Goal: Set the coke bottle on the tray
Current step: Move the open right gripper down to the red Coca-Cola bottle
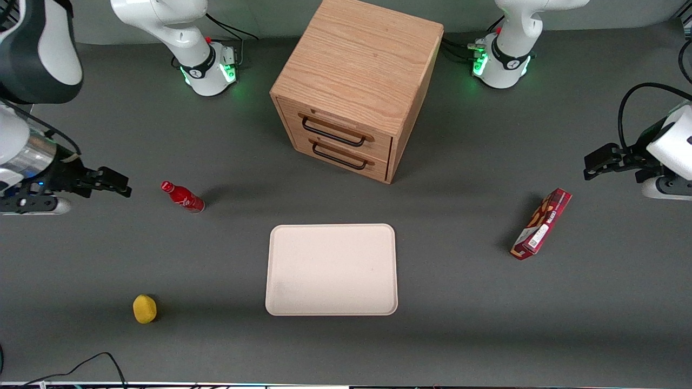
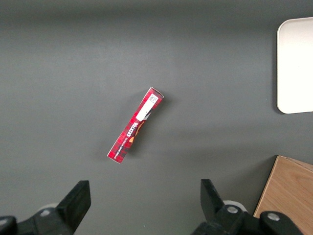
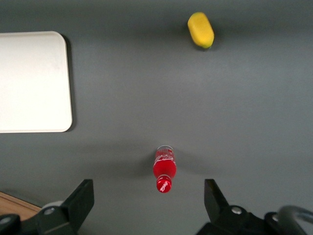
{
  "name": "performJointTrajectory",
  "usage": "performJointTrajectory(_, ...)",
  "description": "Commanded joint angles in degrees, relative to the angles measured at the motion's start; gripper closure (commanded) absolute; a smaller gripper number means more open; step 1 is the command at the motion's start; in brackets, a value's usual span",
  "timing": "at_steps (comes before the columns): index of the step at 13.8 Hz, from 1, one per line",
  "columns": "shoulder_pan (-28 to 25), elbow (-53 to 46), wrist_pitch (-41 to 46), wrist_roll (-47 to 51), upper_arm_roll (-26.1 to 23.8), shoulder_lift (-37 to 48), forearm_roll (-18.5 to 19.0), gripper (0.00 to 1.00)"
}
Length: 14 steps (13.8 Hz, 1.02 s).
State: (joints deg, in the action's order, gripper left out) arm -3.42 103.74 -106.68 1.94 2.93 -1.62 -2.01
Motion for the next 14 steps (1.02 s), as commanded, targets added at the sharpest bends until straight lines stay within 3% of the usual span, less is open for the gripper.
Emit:
performJointTrajectory(1,-0.01,14.52,-10.0,-1.33,-0.82,7.06,-0.37,0.0)
performJointTrajectory(3,0.08,20.42,-14.76,-1.33,-0.82,8.65,-0.37,0.0)
performJointTrajectory(7,0.43,24.93,-18.3,-2.63,-0.91,9.8,-0.37,0.15)
performJointTrajectory(14,0.61,34.41,-31.55,-5.81,-0.82,9.89,-0.63,0.16)
